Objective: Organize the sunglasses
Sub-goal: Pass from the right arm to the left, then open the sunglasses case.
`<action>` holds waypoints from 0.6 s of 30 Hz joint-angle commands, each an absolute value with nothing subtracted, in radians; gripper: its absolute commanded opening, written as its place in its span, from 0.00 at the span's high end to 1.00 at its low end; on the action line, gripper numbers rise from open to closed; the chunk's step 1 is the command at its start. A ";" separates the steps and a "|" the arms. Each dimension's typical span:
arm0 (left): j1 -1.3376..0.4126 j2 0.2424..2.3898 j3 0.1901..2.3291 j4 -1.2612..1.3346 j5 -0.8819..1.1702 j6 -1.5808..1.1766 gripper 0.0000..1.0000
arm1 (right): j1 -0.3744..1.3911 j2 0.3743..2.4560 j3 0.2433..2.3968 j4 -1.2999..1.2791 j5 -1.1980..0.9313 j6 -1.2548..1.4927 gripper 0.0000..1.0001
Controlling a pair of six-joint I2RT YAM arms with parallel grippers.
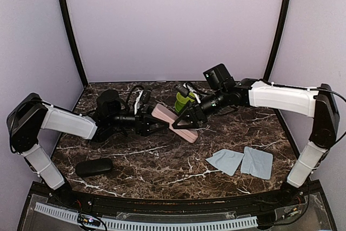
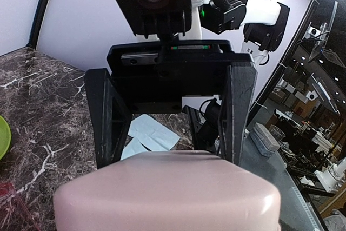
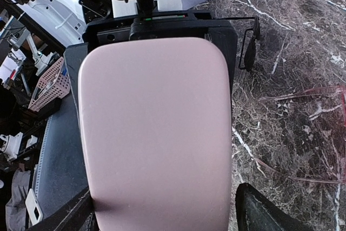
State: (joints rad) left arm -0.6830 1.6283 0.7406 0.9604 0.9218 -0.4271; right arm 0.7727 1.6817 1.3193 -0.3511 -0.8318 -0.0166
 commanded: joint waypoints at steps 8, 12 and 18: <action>-0.689 1.594 0.774 0.966 0.933 -0.388 1.00 | 0.782 1.699 1.354 -0.306 -0.861 -0.001 0.34; -0.689 1.579 0.768 0.912 0.942 -0.320 1.00 | 0.779 1.690 1.351 -0.310 -0.881 -0.010 0.54; -0.690 1.528 0.748 0.828 0.955 -0.179 1.00 | 0.748 1.677 1.352 -0.307 -0.980 0.001 0.70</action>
